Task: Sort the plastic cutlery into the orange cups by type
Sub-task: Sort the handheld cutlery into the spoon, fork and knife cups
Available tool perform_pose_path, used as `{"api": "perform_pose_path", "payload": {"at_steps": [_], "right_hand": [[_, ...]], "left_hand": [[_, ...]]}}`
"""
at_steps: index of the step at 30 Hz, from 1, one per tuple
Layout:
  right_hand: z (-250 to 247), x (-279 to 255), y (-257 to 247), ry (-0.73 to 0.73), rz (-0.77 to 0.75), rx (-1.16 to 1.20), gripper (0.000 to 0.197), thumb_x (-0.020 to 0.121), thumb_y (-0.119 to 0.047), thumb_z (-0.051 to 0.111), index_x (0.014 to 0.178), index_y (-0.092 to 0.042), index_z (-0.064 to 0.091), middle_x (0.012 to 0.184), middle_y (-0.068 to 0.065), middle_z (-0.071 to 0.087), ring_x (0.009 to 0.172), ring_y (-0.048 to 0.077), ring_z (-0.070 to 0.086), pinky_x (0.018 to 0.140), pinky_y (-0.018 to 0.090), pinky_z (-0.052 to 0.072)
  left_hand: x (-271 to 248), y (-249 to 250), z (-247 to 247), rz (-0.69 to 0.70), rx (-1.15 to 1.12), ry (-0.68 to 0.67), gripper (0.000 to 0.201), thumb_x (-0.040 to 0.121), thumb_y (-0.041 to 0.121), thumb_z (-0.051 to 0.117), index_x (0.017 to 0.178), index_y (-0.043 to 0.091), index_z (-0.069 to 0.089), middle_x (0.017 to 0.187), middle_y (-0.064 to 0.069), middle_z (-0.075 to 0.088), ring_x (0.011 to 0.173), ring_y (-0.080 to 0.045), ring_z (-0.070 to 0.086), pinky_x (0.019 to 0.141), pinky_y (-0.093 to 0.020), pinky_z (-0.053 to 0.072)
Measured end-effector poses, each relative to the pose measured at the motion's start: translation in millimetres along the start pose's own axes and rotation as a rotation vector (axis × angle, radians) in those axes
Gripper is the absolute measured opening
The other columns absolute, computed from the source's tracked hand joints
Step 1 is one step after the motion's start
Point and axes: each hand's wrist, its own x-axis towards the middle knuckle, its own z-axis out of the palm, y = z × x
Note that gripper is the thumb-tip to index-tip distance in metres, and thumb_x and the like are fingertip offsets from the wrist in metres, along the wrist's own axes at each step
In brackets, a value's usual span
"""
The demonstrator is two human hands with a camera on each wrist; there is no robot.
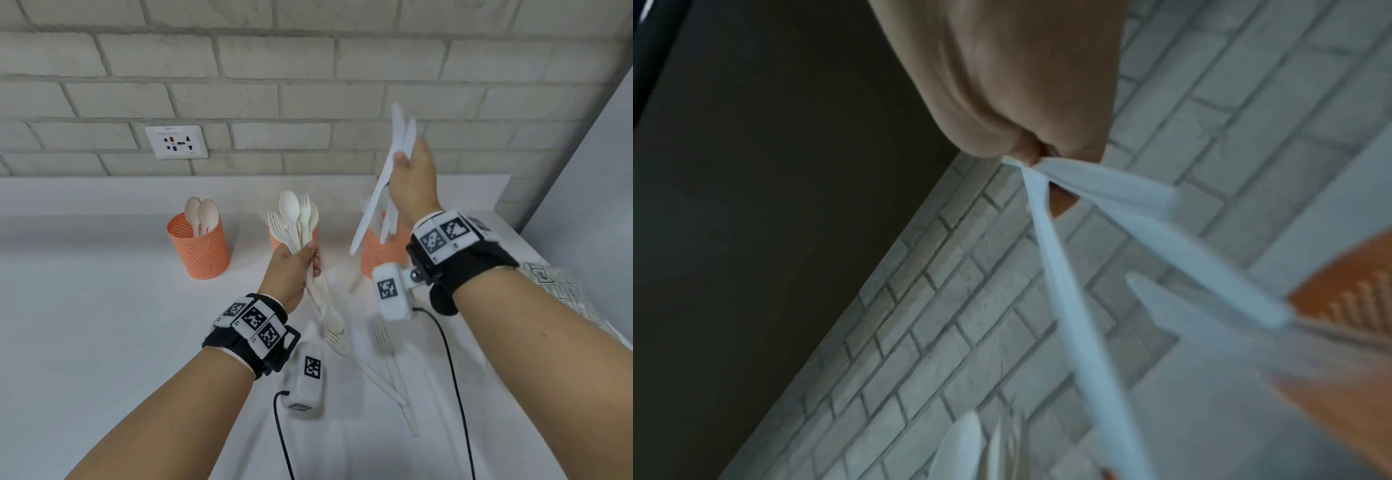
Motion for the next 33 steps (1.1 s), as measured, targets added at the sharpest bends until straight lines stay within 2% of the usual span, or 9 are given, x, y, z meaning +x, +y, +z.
{"api": "perform_pose_path", "payload": {"at_steps": [6,10,16,19,22,25,27,30,33], "right_hand": [[6.7,20.5,19.2,0.022,-0.341,-0.101,0.034,0.096,-0.003,0.028,0.126,0.000,0.042,0.118,0.017,0.051,0.087,0.019,0.051,0.068,0.006,0.040],[15.1,11.0,61.4,-0.003,-0.187,-0.080,0.031,0.098,-0.004,0.027,0.126,-0.003,0.041,0.119,0.015,0.053,0.086,0.018,0.054,0.069,0.005,0.039],[11.0,6.3,89.0,-0.148,0.070,-0.099,0.042,0.096,-0.009,0.037,0.137,-0.010,0.034,0.124,0.008,0.040,0.116,0.018,0.043,0.109,0.033,0.034],[10.8,4.5,73.8,-0.061,-0.128,-0.197,0.049,0.089,-0.005,0.046,0.137,-0.007,0.035,0.130,0.015,0.040,0.122,0.020,0.040,0.103,0.020,0.027],[15.7,-9.4,48.5,-0.051,-0.328,-0.193,0.037,0.083,0.000,0.052,0.120,-0.002,0.051,0.116,0.016,0.048,0.102,0.016,0.047,0.090,0.016,0.034],[21.4,-35.0,33.0,-0.318,-0.294,-0.125,0.017,0.083,0.004,0.053,0.093,-0.007,0.060,0.089,0.003,0.055,0.078,0.013,0.051,0.072,0.008,0.040],[23.4,-54.7,30.1,-0.662,-0.073,-0.150,0.023,0.083,0.003,0.054,0.086,-0.019,0.055,0.079,0.000,0.057,0.073,0.015,0.056,0.070,0.019,0.046],[23.5,-78.9,30.6,-1.063,0.227,-0.061,0.035,0.084,0.004,0.057,0.110,-0.018,0.047,0.083,0.005,0.061,0.076,0.018,0.060,0.070,0.032,0.050],[24.8,-87.1,35.9,-1.111,0.330,0.147,0.063,0.084,0.008,0.055,0.135,-0.021,0.032,0.084,0.004,0.064,0.075,0.013,0.060,0.071,0.028,0.048]], "left_hand": [[1.5,1.5,1.3,-0.019,-0.056,-0.035,0.021,0.099,0.009,0.042,0.081,0.008,0.053,0.066,-0.005,0.045,0.056,-0.015,0.043,0.054,-0.026,0.040],[-1.6,5.0,-1.2,-0.026,-0.066,-0.112,0.021,0.099,0.010,0.041,0.086,0.007,0.057,0.069,-0.005,0.048,0.054,-0.014,0.048,0.058,-0.027,0.042],[-3.0,7.9,-7.0,-0.057,-0.133,-0.210,0.010,0.097,0.003,0.043,0.101,0.001,0.053,0.075,-0.003,0.052,0.058,-0.013,0.048,0.054,-0.023,0.046],[-3.7,9.3,-7.3,-0.095,-0.157,-0.224,0.010,0.095,0.001,0.044,0.096,0.003,0.053,0.075,-0.003,0.053,0.055,-0.012,0.046,0.051,-0.023,0.043],[-1.8,10.6,-4.4,-0.117,-0.230,-0.201,0.007,0.095,0.005,0.045,0.100,0.006,0.050,0.066,-0.001,0.049,0.045,-0.009,0.039,0.045,-0.020,0.039],[2.3,12.1,-3.4,-0.089,-0.242,-0.102,0.005,0.094,0.015,0.053,0.089,0.013,0.054,0.049,0.005,0.041,0.037,-0.005,0.035,0.039,-0.017,0.036],[6.1,14.1,-6.3,-0.069,-0.257,-0.045,0.011,0.092,0.017,0.057,0.082,0.015,0.053,0.043,0.007,0.041,0.035,-0.003,0.038,0.039,-0.016,0.038],[11.7,17.4,-12.9,-0.027,-0.298,-0.022,0.013,0.092,0.017,0.056,0.081,0.013,0.052,0.046,0.006,0.046,0.039,-0.004,0.044,0.043,-0.016,0.043],[11.6,20.8,-17.2,-0.011,-0.348,-0.022,0.009,0.093,0.014,0.054,0.085,0.013,0.053,0.052,0.005,0.050,0.045,-0.005,0.048,0.047,-0.016,0.046]]}}
